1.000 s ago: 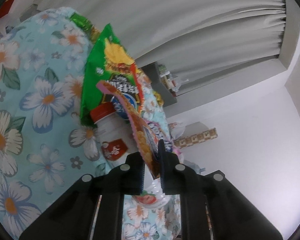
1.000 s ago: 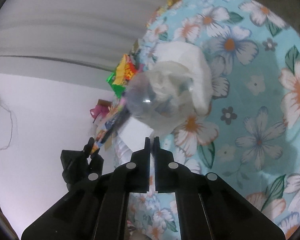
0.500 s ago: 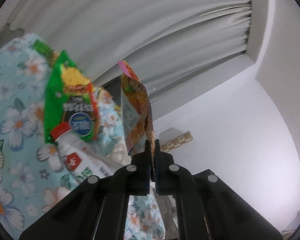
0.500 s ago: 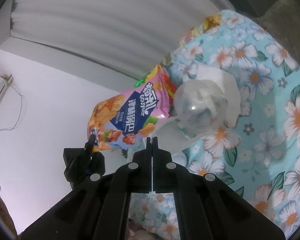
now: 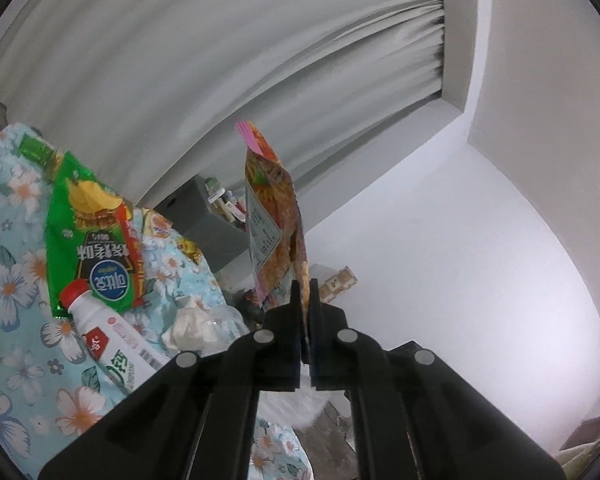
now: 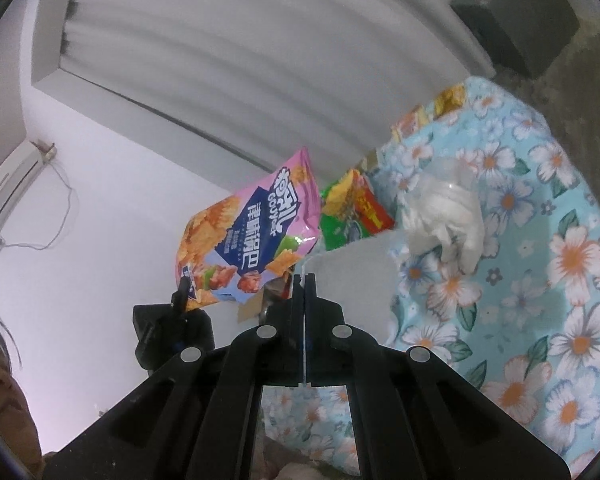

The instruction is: Collect trash

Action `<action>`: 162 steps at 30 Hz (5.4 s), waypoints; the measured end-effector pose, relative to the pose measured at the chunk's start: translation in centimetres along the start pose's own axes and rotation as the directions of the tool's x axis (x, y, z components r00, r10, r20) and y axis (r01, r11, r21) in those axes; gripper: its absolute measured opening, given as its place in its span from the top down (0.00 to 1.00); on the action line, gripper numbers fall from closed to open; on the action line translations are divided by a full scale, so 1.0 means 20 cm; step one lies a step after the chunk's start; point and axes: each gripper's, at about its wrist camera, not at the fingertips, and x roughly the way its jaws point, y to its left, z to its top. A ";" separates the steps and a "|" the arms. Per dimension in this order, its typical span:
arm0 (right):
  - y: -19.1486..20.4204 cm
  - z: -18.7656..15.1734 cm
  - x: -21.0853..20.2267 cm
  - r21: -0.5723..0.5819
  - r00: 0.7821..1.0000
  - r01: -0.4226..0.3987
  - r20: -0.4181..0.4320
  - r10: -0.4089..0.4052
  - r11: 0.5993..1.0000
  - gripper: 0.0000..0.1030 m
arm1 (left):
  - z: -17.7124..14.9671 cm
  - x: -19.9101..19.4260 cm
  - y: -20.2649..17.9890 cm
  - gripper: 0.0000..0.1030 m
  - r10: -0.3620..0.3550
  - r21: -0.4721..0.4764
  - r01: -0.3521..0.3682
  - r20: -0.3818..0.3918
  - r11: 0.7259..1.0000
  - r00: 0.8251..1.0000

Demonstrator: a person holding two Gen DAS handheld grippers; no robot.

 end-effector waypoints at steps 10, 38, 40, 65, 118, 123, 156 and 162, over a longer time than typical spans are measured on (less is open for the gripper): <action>0.00 -0.05 -0.44 -0.014 0.982 0.029 0.189 -0.026 0.999 1.00 | -0.03 0.13 -0.22 0.98 -0.041 0.092 0.046 -0.056 0.995 0.998; -1.20 -0.45 -1.59 0.579 0.689 0.261 0.449 -0.569 0.773 1.00 | -1.48 2.20 -0.81 0.98 0.200 0.419 0.282 -0.796 0.863 0.571; -1.30 -0.46 -1.59 0.607 0.690 0.256 0.430 -0.582 0.752 1.00 | -1.63 2.33 -0.77 0.98 0.244 0.439 0.286 -0.815 0.852 0.526; -1.89 -0.52 -1.51 0.766 0.635 0.363 0.213 -0.743 0.530 0.51 | -2.13 2.93 -0.37 0.33 0.463 0.540 0.166 -0.815 0.825 0.349; -0.36 0.12 0.25 -0.003 0.962 0.271 -0.039 -0.271 0.963 0.24 | -0.32 0.49 0.38 0.10 0.638 0.077 -0.641 -0.240 0.763 0.731; -0.44 0.27 0.35 0.104 0.969 0.247 -0.049 -0.244 0.963 0.23 | -0.32 0.50 0.49 0.10 0.603 -0.025 -0.633 -0.276 0.774 0.748; -0.71 0.38 0.63 0.324 0.958 0.275 -0.175 -0.228 0.905 0.39 | -0.36 0.62 0.80 0.32 0.500 -0.298 -0.624 -0.397 0.723 0.769; -0.65 0.36 0.55 0.302 0.962 0.264 -0.144 -0.230 0.916 0.39 | -0.36 0.59 0.74 0.32 0.516 -0.266 -0.622 -0.375 0.736 0.770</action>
